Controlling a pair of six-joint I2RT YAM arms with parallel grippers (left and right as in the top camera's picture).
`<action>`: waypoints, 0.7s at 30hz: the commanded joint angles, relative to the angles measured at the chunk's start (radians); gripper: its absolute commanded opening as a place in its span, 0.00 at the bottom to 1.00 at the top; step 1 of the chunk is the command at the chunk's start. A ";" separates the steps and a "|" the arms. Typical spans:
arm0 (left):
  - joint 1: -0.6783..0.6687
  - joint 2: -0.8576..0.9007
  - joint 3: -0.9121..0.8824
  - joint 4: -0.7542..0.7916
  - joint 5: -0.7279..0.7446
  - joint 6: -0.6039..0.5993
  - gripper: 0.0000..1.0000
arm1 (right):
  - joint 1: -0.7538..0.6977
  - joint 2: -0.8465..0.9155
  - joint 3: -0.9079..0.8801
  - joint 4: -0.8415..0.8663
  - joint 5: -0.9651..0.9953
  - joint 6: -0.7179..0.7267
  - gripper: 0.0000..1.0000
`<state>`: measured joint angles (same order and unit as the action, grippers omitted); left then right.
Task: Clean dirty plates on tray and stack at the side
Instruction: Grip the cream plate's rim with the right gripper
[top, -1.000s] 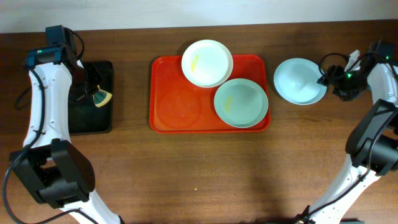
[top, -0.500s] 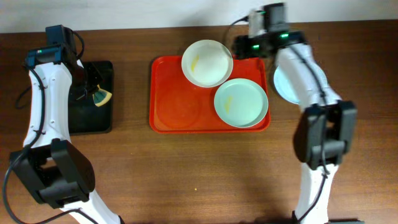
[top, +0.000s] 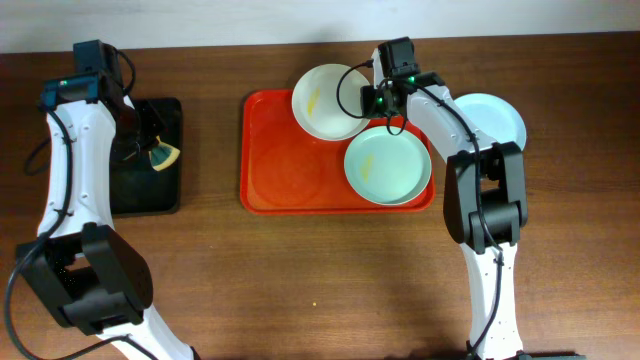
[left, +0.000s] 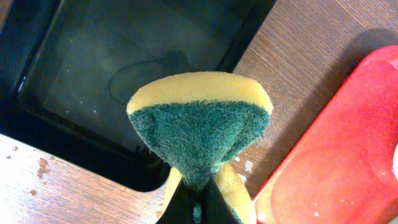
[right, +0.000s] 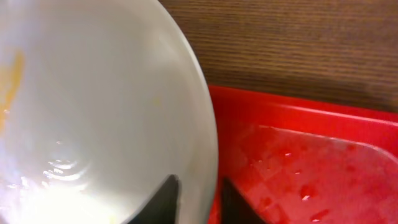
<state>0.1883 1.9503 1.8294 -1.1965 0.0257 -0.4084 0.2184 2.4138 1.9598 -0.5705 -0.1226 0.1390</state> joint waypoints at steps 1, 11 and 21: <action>0.000 -0.019 0.015 0.002 -0.003 0.013 0.00 | -0.001 0.018 0.007 0.006 -0.076 0.005 0.04; 0.000 -0.019 0.015 -0.002 -0.003 0.013 0.00 | 0.111 0.016 0.015 -0.111 -0.262 -0.019 0.13; 0.000 -0.019 0.015 0.008 -0.004 0.013 0.00 | 0.150 0.017 -0.018 -0.133 -0.127 -0.030 0.29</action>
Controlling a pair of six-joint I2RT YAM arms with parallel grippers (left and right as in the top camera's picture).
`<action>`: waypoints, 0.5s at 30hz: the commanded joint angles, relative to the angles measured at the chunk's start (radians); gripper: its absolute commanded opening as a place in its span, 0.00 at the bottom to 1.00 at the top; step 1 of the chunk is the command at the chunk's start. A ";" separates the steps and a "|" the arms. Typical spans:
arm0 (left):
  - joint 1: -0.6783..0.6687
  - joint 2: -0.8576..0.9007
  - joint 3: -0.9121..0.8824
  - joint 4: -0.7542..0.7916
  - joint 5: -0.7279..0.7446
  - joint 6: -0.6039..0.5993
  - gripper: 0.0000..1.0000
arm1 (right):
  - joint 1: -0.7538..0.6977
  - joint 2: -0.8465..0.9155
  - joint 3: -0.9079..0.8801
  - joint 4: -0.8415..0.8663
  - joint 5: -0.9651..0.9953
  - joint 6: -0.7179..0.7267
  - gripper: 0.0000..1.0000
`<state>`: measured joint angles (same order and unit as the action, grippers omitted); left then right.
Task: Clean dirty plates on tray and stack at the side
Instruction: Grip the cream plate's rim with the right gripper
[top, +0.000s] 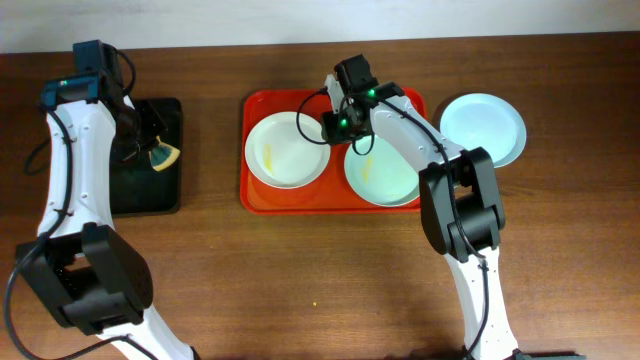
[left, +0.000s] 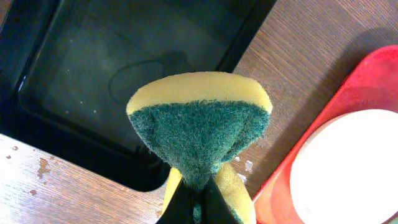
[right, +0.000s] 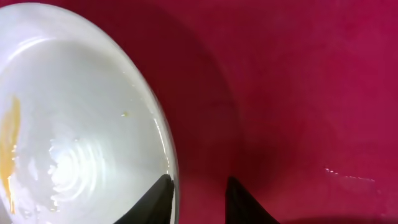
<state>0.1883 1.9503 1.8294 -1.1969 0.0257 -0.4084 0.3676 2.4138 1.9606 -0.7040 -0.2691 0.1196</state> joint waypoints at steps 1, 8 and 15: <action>0.000 -0.019 0.015 0.019 -0.007 0.013 0.00 | 0.001 0.017 -0.032 0.000 0.019 -0.010 0.25; 0.028 0.048 -0.066 0.250 -0.106 0.013 0.00 | 0.039 0.017 -0.054 -0.025 0.019 -0.006 0.04; 0.137 0.296 -0.066 0.327 -0.127 0.012 0.00 | 0.079 0.017 -0.089 -0.008 0.019 -0.006 0.04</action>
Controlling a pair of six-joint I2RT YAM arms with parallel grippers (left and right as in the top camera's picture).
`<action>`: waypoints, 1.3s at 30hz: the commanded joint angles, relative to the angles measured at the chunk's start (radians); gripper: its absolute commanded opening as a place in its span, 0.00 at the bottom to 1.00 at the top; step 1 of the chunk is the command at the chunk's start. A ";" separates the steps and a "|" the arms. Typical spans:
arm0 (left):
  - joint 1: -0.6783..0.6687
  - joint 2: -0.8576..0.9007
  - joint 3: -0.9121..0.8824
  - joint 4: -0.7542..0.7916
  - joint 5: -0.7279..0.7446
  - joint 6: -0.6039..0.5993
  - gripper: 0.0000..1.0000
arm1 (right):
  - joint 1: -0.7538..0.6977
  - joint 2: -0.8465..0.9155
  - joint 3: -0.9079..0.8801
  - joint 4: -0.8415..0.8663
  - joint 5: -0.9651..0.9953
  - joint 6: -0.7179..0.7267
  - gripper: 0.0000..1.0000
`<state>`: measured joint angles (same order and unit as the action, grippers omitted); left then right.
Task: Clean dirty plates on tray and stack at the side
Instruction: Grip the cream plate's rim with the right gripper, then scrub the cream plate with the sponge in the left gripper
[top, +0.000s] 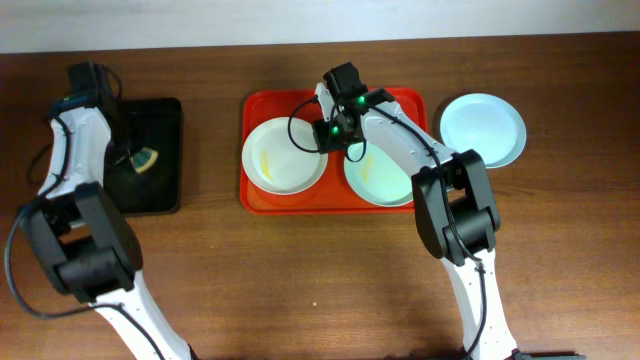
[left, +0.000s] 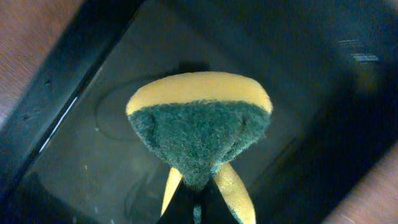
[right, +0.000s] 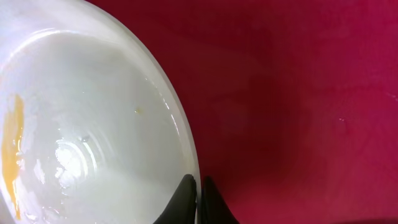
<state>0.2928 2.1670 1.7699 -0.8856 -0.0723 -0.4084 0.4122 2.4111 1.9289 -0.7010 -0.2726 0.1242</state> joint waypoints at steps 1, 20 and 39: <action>0.038 0.107 -0.006 0.021 -0.022 0.012 0.00 | 0.034 0.019 -0.061 -0.007 0.023 -0.011 0.04; -0.229 -0.170 0.063 -0.148 0.319 0.114 0.00 | 0.033 0.019 -0.006 -0.037 -0.029 0.080 0.04; -0.588 0.135 0.063 -0.058 0.101 0.032 0.00 | 0.033 0.019 -0.006 -0.092 -0.029 0.129 0.04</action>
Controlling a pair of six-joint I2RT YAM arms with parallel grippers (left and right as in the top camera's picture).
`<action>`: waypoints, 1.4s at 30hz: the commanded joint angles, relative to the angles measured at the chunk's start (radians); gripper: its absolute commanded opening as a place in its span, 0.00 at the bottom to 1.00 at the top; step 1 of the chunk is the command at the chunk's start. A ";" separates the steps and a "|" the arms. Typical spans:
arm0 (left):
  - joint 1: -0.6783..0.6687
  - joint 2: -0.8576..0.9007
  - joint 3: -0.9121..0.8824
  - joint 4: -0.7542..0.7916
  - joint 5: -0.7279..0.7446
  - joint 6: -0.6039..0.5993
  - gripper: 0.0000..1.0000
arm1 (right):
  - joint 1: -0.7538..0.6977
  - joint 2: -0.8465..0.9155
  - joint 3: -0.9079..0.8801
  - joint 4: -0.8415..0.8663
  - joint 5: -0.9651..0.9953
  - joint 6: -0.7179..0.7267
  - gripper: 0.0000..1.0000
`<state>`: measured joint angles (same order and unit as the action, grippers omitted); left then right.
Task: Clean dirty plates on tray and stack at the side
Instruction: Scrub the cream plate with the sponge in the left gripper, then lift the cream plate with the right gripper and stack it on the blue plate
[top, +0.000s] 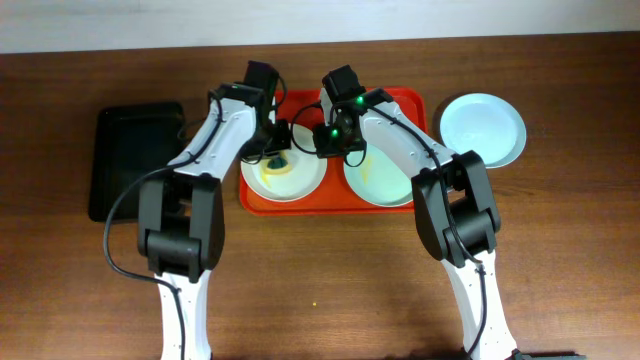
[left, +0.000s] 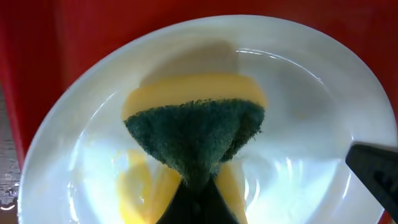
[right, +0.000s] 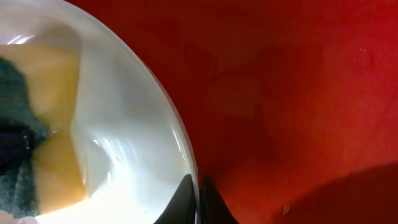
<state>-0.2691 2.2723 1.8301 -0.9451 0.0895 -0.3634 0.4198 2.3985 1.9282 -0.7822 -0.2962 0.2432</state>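
On the red tray (top: 390, 98) lie two white plates. The left plate (top: 298, 178) carries yellow smears; my left gripper (top: 274, 152) is shut on a yellow and green sponge (left: 194, 124) that presses into this plate (left: 298, 112). My right gripper (top: 330, 135) is shut on the right rim of the same plate (right: 124, 143), one finger inside and one outside. The second tray plate (top: 385, 172) lies to the right with a small yellow mark. A pale blue plate (top: 483, 128) rests on the table right of the tray.
A black basin (top: 125, 160) stands on the wooden table (top: 320, 290) at the far left. The tray's red floor (right: 298, 93) shows beside the held rim.
My left gripper has moved with the sponge from over the black basin to the left tray plate, sponge down on it. My right gripper still grips that plate's rim.
My right gripper first held the smeared plate at the tray's back while the left held the sponge by the basin. The plate then lay at the tray's left with the right gripper open at its rim. The right shut on the rim; now the sponge meets the plate.
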 joint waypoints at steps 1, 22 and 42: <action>-0.028 0.030 0.002 -0.003 -0.117 -0.013 0.00 | 0.025 0.032 -0.006 -0.012 -0.006 0.010 0.04; -0.029 -0.076 -0.143 -0.063 -0.057 -0.018 0.00 | 0.025 0.032 -0.006 -0.015 0.021 0.028 0.04; 0.200 -0.343 -0.065 -0.156 -0.317 -0.148 0.00 | 0.077 -0.132 0.305 -0.311 0.629 -0.143 0.04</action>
<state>-0.1406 1.9705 1.7470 -1.0832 -0.2249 -0.4923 0.4694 2.3413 2.1475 -1.0580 0.0689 0.1547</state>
